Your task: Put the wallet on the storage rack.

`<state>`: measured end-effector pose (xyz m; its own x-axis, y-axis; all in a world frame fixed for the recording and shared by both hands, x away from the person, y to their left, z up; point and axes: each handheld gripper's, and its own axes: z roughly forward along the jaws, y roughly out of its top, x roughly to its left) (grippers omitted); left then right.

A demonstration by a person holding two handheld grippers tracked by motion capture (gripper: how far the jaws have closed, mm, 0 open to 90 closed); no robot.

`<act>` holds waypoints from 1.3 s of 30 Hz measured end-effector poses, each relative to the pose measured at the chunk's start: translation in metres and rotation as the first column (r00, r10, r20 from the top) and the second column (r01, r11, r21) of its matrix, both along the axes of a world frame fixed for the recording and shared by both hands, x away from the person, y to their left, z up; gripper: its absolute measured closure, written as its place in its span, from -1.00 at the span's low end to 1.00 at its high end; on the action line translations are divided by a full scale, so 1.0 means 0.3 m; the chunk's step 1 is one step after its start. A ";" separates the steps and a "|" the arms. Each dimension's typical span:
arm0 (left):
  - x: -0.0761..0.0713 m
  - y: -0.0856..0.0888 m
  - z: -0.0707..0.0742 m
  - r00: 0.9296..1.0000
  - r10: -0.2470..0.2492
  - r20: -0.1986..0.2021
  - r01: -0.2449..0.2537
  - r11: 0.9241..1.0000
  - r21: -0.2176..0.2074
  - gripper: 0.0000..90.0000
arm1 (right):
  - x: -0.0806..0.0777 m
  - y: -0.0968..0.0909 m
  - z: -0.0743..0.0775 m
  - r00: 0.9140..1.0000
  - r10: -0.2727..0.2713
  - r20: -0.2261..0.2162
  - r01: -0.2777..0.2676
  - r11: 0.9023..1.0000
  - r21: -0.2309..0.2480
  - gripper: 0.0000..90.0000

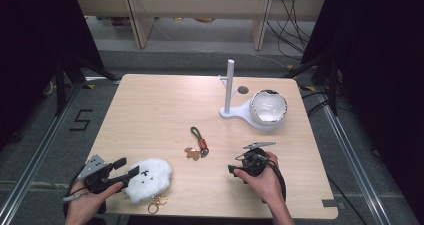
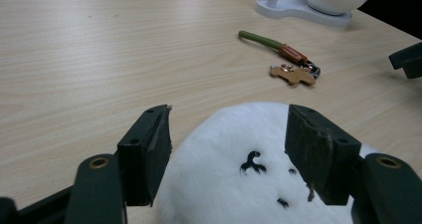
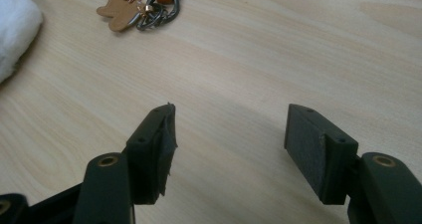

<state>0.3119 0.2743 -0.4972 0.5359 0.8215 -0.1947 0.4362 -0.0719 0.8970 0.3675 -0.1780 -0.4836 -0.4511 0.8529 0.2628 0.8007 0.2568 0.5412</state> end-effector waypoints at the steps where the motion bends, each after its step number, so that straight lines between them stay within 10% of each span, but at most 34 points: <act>1: 0.005 -0.003 0.004 1.000 0.008 -0.012 -0.007 1.000 0.004 -0.24 | 0.005 0.000 0.003 1.000 0.002 -0.001 -0.002 1.000 0.005 -0.13; 17: 0.030 -0.037 0.026 0.997 -0.016 -0.075 0.015 1.000 -0.008 -0.20 | 0.106 0.071 0.064 0.995 0.005 -0.099 -0.014 0.996 -0.088 0.13; 39: 0.025 -0.029 0.025 0.995 -0.013 -0.094 0.012 1.000 -0.009 -0.20 | 0.207 0.217 0.102 0.987 0.098 -0.125 -0.116 0.982 -0.147 0.21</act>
<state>0.3195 0.2655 -0.4897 0.5251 0.8131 -0.2512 0.5176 -0.0709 0.8527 0.4297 -0.1130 -0.4531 -0.5161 0.8354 0.1890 0.8192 0.4171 0.3936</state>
